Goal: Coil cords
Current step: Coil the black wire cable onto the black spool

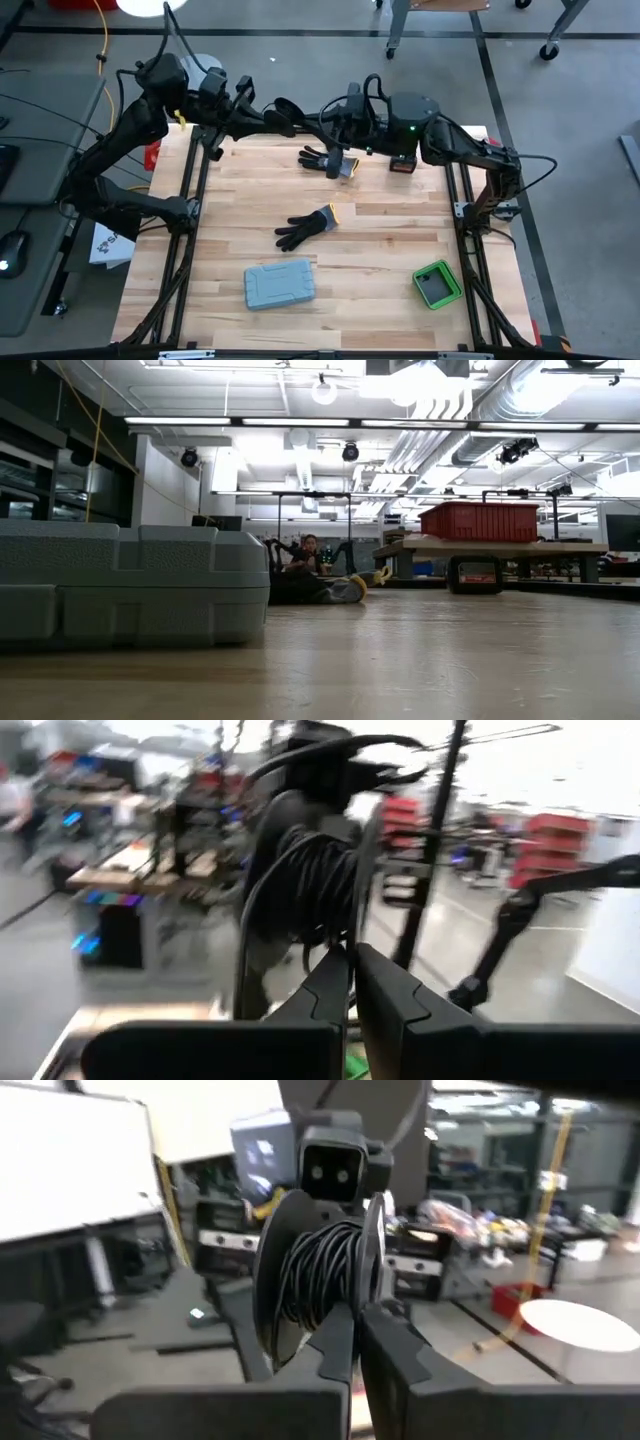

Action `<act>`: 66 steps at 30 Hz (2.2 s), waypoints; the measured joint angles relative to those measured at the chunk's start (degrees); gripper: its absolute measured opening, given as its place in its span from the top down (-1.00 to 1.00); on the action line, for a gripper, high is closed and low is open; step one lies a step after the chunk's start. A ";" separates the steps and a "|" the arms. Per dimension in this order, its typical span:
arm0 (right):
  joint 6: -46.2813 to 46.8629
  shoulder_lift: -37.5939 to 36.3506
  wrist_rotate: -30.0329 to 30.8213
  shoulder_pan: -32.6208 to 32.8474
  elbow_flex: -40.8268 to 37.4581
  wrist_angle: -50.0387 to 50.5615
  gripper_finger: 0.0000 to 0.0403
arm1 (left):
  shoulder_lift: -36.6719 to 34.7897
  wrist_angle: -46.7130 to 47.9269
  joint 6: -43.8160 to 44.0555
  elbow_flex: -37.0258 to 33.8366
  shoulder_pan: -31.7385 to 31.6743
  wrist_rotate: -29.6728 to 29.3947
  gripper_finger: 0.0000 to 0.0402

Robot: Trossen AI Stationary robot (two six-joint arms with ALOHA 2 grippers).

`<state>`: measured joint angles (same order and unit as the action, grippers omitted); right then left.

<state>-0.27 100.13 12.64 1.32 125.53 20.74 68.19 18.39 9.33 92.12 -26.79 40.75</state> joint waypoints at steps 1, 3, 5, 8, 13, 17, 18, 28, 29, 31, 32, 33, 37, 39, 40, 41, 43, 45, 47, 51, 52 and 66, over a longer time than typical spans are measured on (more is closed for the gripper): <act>-0.01 -0.27 0.92 0.00 -0.04 1.29 0.99 | -0.14 1.60 0.02 0.00 -0.46 -1.05 0.94; 0.03 -0.95 2.30 -0.08 -0.04 4.27 0.99 | -0.53 5.19 0.00 -0.08 -1.08 -2.40 0.88; 0.29 -2.19 2.13 -0.61 0.09 5.85 0.99 | -1.07 5.86 -0.03 -0.05 -1.49 -3.12 0.81; 0.49 -3.22 1.95 -1.41 0.26 9.47 1.00 | -2.01 8.28 -0.15 0.02 -1.91 -3.02 0.71; 3.43 -4.02 1.09 -2.62 -0.02 17.55 1.00 | -3.99 16.77 -3.76 -0.02 -2.28 -5.30 0.63; 7.90 -5.14 -3.22 -4.68 -0.37 27.38 1.00 | -7.00 29.04 -11.11 -1.36 -3.05 -6.90 0.65; 9.19 -5.15 -3.76 -5.15 -1.68 28.99 1.00 | -7.83 30.84 -11.52 -2.81 -3.22 -7.11 0.66; 24.06 -7.23 -10.71 -5.94 -33.74 23.47 1.00 | -23.72 4.86 6.92 -37.38 -3.14 -6.34 0.83; 26.08 -7.86 -12.11 -6.12 -38.21 19.57 1.00 | -25.23 0.90 9.63 -41.26 -3.14 -6.55 0.84; 30.78 -9.39 -14.85 -6.80 -47.40 9.75 1.00 | -27.44 -4.95 13.22 -47.98 -3.19 -7.49 0.86; 33.25 -10.07 -16.34 -7.37 -51.47 4.50 1.00 | -28.13 -6.49 14.32 -50.94 -3.18 -8.45 0.86; 36.14 -10.50 -17.76 -7.97 -55.76 -1.48 1.00 | -28.40 -7.31 15.25 -53.45 -3.15 -9.50 0.86; 45.87 -10.09 -19.64 -10.70 -71.25 -26.34 1.00 | -27.61 -9.08 16.88 -61.12 -2.75 -10.27 0.86; 50.83 -9.83 -19.52 -12.02 -76.95 -38.92 1.00 | -26.82 -9.43 15.81 -63.48 -2.73 -11.08 0.85; 53.04 -9.59 -18.85 -12.53 -79.34 -43.20 1.00 | -26.42 -9.67 15.27 -64.52 -2.72 -11.65 0.85; 54.72 -9.23 -17.96 -12.91 -81.67 -46.25 1.00 | -25.99 -9.67 14.64 -65.38 -2.72 -12.30 0.85; 56.10 -8.09 -16.24 -13.59 -85.92 -49.69 1.00 | -25.02 -9.68 13.19 -66.47 -2.75 -13.11 0.85; 57.68 -7.46 -15.95 -14.29 -88.90 -52.98 1.00 | -24.17 -10.43 11.68 -67.32 -2.77 -13.22 0.85; 59.48 -6.57 -15.79 -14.74 -91.15 -55.89 1.00 | -23.33 -12.64 11.10 -68.32 -2.75 -13.25 0.85; 61.52 -3.10 -15.30 -15.07 -93.82 -61.48 1.00 | -21.37 -16.70 11.53 -70.17 -2.75 -13.49 0.85; 61.95 -2.18 -15.27 -15.18 -93.77 -64.40 1.00 | -20.82 -17.26 11.51 -70.35 -2.75 -13.81 0.85; 66.51 16.58 -23.07 -15.17 -83.29 -79.64 1.00 | -17.47 -20.87 13.12 -70.95 -1.68 -14.51 0.85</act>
<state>66.24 116.71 -10.43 -13.85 42.24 -58.90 50.72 -2.48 22.45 21.17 -28.47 26.24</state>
